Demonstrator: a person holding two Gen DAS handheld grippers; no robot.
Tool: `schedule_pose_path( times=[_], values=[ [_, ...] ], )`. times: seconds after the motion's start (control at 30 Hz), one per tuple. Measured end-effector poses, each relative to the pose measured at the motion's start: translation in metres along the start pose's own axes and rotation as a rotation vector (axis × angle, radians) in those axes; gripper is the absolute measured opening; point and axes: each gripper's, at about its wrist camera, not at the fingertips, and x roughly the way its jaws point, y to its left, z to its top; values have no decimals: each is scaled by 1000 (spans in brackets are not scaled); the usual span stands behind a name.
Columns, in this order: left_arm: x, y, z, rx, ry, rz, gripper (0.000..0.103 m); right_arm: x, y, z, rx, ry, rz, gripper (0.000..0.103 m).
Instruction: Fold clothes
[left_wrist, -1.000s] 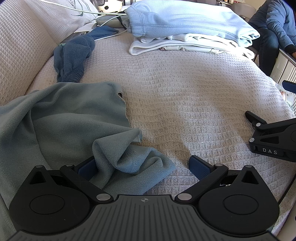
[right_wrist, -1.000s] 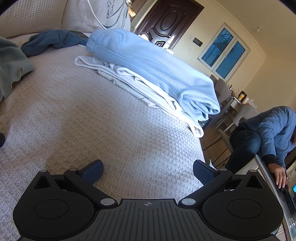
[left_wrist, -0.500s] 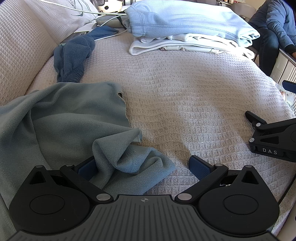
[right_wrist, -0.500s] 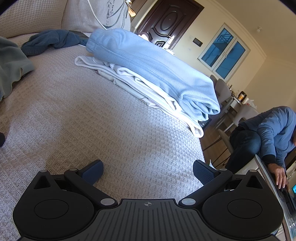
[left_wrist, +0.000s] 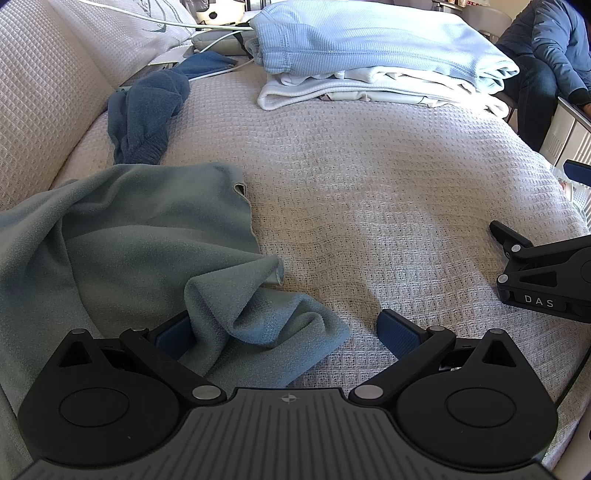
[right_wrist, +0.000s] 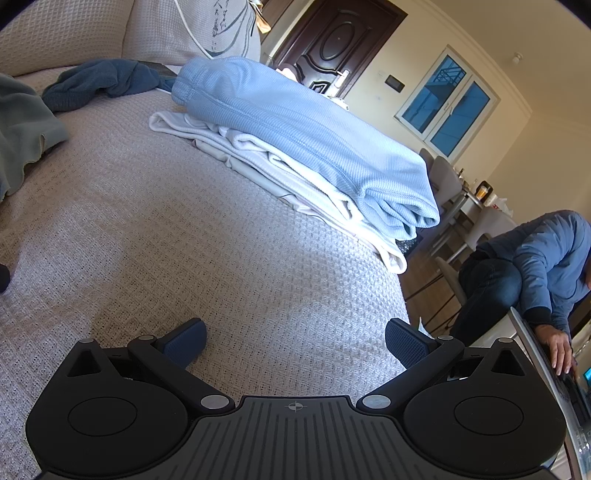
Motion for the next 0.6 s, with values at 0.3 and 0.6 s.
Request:
schedule_pose_path(
  times=[0.3,0.6],
  values=[
    [0,0,0,0,1,1,103,0,0,0,2,1,2,103],
    [1,-1,0,-3,3,4,103,0,-1,0,4,1,3,103]
  ],
)
